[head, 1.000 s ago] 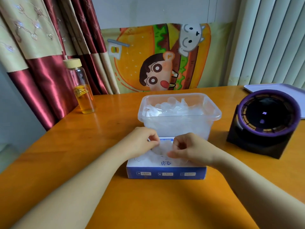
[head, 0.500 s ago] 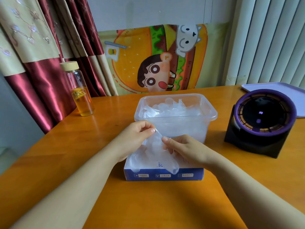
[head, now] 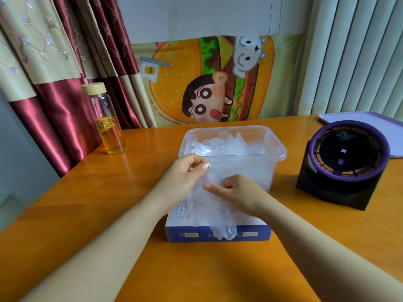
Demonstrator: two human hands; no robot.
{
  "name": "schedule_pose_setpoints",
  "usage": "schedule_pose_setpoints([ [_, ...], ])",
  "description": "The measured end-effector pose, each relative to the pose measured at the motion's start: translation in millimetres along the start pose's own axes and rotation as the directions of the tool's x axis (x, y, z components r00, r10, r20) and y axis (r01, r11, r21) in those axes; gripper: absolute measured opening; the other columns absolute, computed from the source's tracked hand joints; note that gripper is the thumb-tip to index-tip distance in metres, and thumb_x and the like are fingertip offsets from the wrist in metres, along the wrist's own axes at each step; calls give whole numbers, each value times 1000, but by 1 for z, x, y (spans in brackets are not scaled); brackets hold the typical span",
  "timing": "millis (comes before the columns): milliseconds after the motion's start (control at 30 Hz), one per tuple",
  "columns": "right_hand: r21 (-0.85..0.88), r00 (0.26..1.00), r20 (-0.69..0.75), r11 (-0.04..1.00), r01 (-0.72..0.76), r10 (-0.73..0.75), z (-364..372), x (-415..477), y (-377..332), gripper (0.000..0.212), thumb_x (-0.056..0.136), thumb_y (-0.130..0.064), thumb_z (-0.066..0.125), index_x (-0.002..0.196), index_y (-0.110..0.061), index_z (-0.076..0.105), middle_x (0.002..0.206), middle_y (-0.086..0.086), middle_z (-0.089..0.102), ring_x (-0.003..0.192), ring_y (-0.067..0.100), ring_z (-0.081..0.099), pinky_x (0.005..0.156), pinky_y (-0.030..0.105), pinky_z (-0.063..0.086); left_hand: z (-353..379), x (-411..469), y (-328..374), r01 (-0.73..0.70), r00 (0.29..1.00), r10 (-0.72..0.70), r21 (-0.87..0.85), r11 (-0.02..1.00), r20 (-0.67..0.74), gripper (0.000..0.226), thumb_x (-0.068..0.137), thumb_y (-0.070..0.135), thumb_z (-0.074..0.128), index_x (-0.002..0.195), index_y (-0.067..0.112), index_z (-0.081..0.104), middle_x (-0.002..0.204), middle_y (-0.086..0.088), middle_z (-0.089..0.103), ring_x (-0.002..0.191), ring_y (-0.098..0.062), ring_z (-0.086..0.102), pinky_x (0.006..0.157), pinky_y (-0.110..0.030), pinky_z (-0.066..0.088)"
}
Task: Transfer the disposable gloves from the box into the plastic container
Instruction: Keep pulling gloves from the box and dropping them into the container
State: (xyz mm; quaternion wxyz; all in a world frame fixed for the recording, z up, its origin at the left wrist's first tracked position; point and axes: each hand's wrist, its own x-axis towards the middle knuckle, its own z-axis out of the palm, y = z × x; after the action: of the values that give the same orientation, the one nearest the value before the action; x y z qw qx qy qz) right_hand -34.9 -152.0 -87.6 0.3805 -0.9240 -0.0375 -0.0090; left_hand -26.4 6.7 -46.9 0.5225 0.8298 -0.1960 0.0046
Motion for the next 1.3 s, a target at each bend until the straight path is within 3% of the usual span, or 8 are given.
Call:
schedule_pose_setpoints([
  [267, -392, 996, -91, 919, -36, 0, 18, -4, -3, 34, 82, -53, 60, 100, -25, 57, 93, -5, 63, 75, 15, 55, 59, 25, 41, -16, 1, 25, -134, 959, 75, -206, 969, -272, 17, 100, 19, 46, 93, 21, 61, 89, 0, 65, 91, -15, 63, 88, -34, 52],
  [367, -473, 993, -107, 881, -4, -53, 18, -5, -6, 31, 85, -55, 56, 79, -24, 54, 77, -6, 58, 67, 11, 50, 58, 22, 37, -30, 5, 36, -176, 938, 61, -317, 932, -342, 20, 101, 16, 46, 89, 22, 60, 85, 4, 65, 85, -10, 62, 89, -37, 53],
  [567, 105, 999, -15, 994, 32, -31, -31, -15, -13, 41, 75, -47, 73, 101, -23, 54, 90, -6, 59, 72, 7, 59, 61, 17, 47, -43, 9, 34, -67, 945, -115, -528, 847, -305, 14, 99, 16, 49, 92, 17, 61, 88, 1, 69, 86, -14, 65, 78, -38, 56],
  [667, 312, 978, -197, 942, 123, -62, -46, -22, -22, 50, 71, -46, 75, 107, -23, 49, 102, -5, 58, 83, 13, 61, 66, 19, 50, -44, 12, 29, 15, 940, -242, -680, 733, -241, 15, 98, 16, 51, 104, 10, 64, 100, -8, 69, 95, -23, 66, 84, -45, 55],
  [833, 231, 826, -535, 910, 343, -176, -64, -16, -37, 40, 75, -35, 75, 98, -19, 46, 102, -4, 57, 96, 8, 57, 71, 12, 48, -43, 18, 29, 166, 946, -323, -807, 566, -33, 29, 99, 19, 47, 122, 6, 59, 102, -12, 62, 90, -26, 62, 81, -42, 53],
  [1067, 134, 884, -341, 914, 384, -321, -98, -3, -56, 15, 76, -30, 74, 76, -22, 61, 99, -27, 59, 108, -2, 55, 91, 22, 41, -46, 21, 24, 215, 945, -321, -847, 486, 56, 20, 98, 18, 45, 107, 8, 60, 79, -8, 66, 66, -21, 65, 62, -33, 55],
  [1167, 0, 918, -147, 928, 372, -368, -114, 1, -71, 5, 79, -28, 74, 82, -26, 71, 86, -21, 66, 87, -8, 61, 74, 12, 45, -49, 20, 20, 251, 940, -324, -855, 454, 104, 23, 99, 17, 44, 115, 6, 57, 77, -10, 67, 62, -21, 66, 56, -32, 57],
  [1300, -249, 885, 30, 854, 457, -465, -114, 17, -91, 29, 83, -10, 70, 109, -23, 68, 89, -24, 60, 63, -22, 53, 56, -2, 37, -54, 21, 14, 300, 929, -333, -861, 410, 165, 25, 99, 17, 43, 116, 5, 57, 87, -12, 65, 76, -24, 63, 69, -38, 57],
])
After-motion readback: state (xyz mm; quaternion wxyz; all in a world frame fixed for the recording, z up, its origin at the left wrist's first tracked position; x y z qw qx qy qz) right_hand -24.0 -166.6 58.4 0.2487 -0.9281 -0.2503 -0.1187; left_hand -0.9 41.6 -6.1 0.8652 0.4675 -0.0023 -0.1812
